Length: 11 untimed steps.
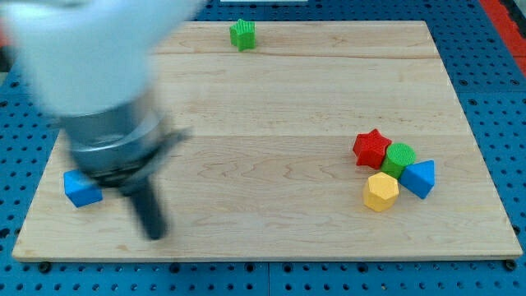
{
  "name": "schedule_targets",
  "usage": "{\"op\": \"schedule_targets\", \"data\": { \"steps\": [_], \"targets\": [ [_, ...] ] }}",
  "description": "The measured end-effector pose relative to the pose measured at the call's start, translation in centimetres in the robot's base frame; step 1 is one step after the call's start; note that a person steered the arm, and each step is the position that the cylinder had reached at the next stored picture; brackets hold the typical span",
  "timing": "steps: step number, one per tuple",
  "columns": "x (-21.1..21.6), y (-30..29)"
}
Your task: Move the blue cube to the bottom left of the red star
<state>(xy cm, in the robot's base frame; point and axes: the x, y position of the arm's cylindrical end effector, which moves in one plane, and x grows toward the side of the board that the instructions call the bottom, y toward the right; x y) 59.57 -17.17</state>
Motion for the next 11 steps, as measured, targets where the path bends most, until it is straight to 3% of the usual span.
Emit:
{"op": "schedule_targets", "data": {
  "steps": [1, 2, 5, 8, 9, 11],
  "targets": [
    [0.3, -11.6],
    [-2.2, -12.3],
    [-9.6, -2.6],
    [-11.4, 13.1],
    [-14.1, 13.0],
    [-14.5, 21.2]
  ]
}}
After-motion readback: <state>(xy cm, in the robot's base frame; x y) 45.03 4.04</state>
